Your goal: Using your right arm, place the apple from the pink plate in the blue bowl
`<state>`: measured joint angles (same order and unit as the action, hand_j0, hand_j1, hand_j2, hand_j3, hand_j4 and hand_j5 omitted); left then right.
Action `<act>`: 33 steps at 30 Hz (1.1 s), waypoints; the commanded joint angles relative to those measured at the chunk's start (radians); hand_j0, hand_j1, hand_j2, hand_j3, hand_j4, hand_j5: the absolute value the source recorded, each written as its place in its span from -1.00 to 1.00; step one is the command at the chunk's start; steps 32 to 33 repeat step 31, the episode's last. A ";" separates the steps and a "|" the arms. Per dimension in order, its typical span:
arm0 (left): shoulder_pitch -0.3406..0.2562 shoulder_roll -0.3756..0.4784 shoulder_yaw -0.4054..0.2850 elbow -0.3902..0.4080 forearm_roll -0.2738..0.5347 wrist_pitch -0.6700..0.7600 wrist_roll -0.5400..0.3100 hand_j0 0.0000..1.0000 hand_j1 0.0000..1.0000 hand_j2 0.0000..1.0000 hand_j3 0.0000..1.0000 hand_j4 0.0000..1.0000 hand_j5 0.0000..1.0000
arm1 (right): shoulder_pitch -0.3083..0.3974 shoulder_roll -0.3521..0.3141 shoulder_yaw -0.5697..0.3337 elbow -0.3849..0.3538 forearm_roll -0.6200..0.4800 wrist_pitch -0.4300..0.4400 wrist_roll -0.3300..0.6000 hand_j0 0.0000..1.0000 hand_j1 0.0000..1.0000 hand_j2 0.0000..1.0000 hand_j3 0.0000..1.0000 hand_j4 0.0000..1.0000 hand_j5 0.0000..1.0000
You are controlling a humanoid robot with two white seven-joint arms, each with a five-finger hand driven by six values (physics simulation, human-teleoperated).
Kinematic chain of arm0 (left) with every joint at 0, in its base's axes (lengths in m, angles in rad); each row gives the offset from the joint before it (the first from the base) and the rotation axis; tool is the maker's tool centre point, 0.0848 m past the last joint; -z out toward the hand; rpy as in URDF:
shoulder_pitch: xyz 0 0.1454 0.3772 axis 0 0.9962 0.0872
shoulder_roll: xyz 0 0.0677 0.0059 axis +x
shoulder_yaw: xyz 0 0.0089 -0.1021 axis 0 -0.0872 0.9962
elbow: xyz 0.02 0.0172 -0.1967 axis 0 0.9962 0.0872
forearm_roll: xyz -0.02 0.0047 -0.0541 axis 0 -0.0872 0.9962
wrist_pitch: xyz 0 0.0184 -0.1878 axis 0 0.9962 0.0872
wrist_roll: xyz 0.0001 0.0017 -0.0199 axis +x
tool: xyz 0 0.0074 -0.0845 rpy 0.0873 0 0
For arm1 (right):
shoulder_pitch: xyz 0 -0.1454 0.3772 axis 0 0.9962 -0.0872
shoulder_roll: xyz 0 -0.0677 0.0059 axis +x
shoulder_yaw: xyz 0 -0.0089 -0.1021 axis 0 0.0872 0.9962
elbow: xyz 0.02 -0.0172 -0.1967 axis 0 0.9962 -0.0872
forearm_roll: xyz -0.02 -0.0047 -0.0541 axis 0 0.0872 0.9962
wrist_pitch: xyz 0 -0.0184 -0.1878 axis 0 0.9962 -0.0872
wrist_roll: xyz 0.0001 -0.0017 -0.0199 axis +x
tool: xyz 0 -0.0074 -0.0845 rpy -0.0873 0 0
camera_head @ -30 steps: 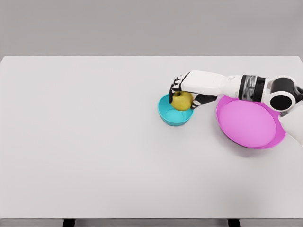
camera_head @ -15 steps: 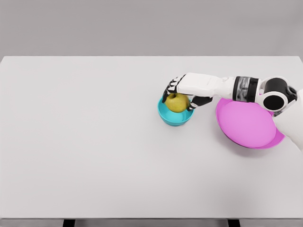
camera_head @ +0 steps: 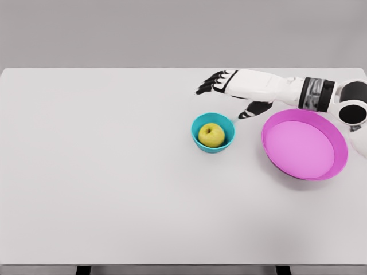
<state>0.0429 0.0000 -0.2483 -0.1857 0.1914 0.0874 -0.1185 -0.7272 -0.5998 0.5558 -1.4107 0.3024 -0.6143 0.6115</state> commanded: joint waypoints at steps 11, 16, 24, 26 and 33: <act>0.000 0.000 0.000 0.000 0.000 0.000 0.000 1.00 1.00 1.00 1.00 1.00 1.00 | 0.129 -0.172 -0.231 0.013 -0.071 0.003 -0.001 1.00 1.00 1.00 1.00 1.00 1.00; 0.000 0.000 0.000 0.000 0.000 0.000 -0.001 1.00 1.00 1.00 1.00 1.00 1.00 | 0.244 -0.158 -0.366 0.025 -0.071 0.003 -0.001 1.00 1.00 1.00 1.00 1.00 1.00; 0.000 0.000 0.000 0.000 0.000 0.000 0.000 1.00 1.00 1.00 1.00 1.00 1.00 | 0.299 -0.158 -0.382 0.022 -0.071 0.003 -0.001 1.00 1.00 1.00 1.00 1.00 1.00; 0.000 0.000 0.001 0.000 0.000 0.000 0.000 1.00 1.00 1.00 1.00 1.00 1.00 | 0.304 -0.156 -0.382 0.027 -0.071 0.003 -0.001 1.00 1.00 1.00 1.00 1.00 1.00; 0.000 0.000 0.000 0.000 0.000 0.000 0.000 1.00 1.00 1.00 1.00 1.00 1.00 | 0.308 -0.146 -0.382 0.035 -0.069 0.003 -0.001 1.00 1.00 1.00 1.00 1.00 1.00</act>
